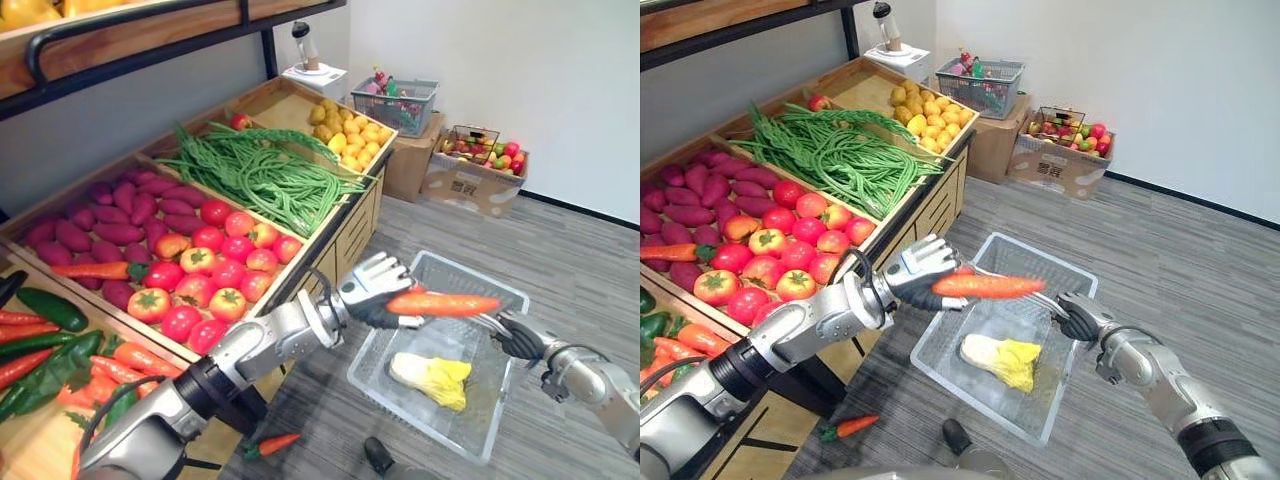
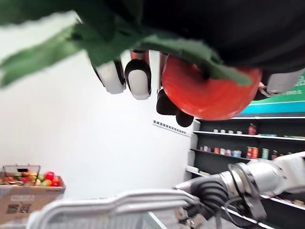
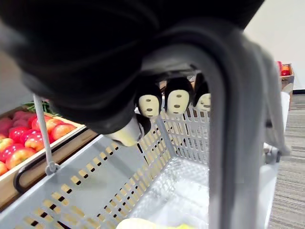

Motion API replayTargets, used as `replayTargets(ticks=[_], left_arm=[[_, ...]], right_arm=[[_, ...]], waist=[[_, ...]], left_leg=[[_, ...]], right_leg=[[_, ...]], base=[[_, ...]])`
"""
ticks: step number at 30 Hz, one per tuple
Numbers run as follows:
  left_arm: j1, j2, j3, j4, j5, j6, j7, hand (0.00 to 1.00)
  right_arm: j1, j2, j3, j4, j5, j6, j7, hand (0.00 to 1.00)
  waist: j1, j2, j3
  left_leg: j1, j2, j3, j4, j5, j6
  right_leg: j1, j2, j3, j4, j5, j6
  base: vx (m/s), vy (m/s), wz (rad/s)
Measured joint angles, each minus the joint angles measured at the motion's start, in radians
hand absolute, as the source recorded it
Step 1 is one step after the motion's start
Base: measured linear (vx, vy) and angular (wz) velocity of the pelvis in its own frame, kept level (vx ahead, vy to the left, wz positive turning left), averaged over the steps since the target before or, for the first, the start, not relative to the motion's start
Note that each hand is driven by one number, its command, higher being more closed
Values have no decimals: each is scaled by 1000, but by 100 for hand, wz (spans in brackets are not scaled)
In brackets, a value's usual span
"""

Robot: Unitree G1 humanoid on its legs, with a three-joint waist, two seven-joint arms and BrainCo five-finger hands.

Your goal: Pick vegetable in the basket

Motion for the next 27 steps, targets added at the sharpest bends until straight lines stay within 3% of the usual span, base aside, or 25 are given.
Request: replayTargets(ticks=[3, 10, 27], left_arm=[[0, -1, -45, 0, 0, -3, -27, 100], [-2, -17, -80, 14, 1, -4, -30, 100], [-41, -111, -161, 239, 25, -2, -32, 100]], right_arm=[[-19, -55, 34, -51, 43, 0, 19, 100], [-40, -70, 60, -127, 114, -3, 38, 100], [-121, -82, 132, -223, 122, -13, 41, 100]], waist=[[-17, 15, -1], [-29, 31, -1], [-49, 54, 8]], left_leg=[[0, 10, 13, 44, -35, -7], [-3, 46, 33, 117, -68, -9], [-19, 86, 32, 183, -95, -7]], right_leg=[[-4, 0, 17, 3, 0, 0], [-18, 18, 31, 15, 0, 0], [-26, 26, 30, 16, 5, -6]], base=[[-91, 11, -17], [-65, 5, -10], [-49, 7, 0]])
